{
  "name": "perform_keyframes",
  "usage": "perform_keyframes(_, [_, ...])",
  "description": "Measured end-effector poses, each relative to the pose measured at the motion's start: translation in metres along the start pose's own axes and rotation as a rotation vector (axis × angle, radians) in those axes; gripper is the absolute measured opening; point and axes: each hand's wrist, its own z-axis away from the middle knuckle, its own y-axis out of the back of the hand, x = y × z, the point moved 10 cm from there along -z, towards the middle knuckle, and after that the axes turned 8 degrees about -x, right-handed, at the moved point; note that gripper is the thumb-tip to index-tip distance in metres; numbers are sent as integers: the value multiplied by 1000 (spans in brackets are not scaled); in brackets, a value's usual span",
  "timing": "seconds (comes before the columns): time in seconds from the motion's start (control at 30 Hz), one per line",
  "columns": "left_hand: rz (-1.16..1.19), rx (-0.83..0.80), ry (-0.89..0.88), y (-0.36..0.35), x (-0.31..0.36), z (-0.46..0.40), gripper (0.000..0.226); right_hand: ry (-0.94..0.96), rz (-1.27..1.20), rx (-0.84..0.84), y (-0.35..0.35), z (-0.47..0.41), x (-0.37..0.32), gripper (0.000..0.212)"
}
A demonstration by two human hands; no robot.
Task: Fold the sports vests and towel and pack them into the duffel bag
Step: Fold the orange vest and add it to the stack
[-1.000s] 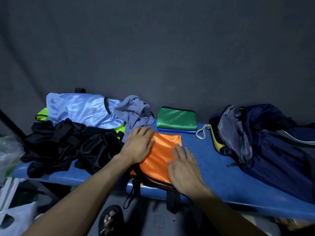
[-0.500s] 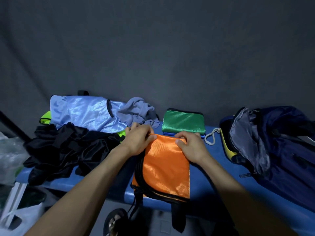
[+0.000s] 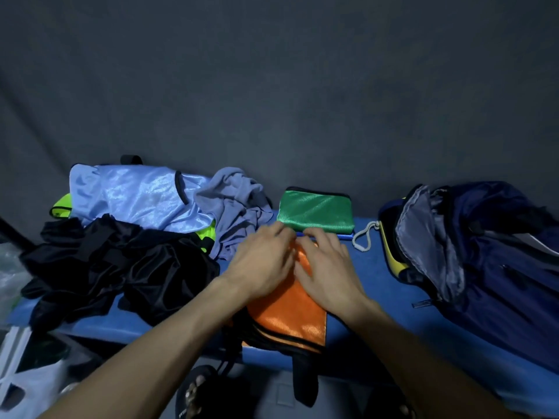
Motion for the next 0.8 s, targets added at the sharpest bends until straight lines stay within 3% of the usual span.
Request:
perform_keyframes(0.1, [174, -290, -54, -36, 2, 28, 66, 50, 19, -60, -15, 26, -18, 53])
perform_keyframes(0.2, [87, -533, -86, -68, -9, 54, 92, 144, -13, -95, -29, 48, -27, 53])
perform_keyframes(0.4, [-31, -416, -109, -73, -8, 63, 95, 413, 40, -17, -11, 85, -47, 31])
perform_keyframes(0.5, [59, -324, -142, -57, -4, 65, 84, 517, 86, -80, -19, 111, -61, 41])
perform_keyframes(0.63, [288, -29, -190, -5, -14, 84, 27, 517, 207, -307, -41, 133, -56, 82])
perform_keyframes(0.7, [289, 30, -144, 9, -27, 105, 30, 531, 243, -341, -44, 141, -54, 88])
perform_keyframes(0.8, [285, -31, -92, 6, -42, 137, 41, 549, 198, -219, -36, 148, -57, 82])
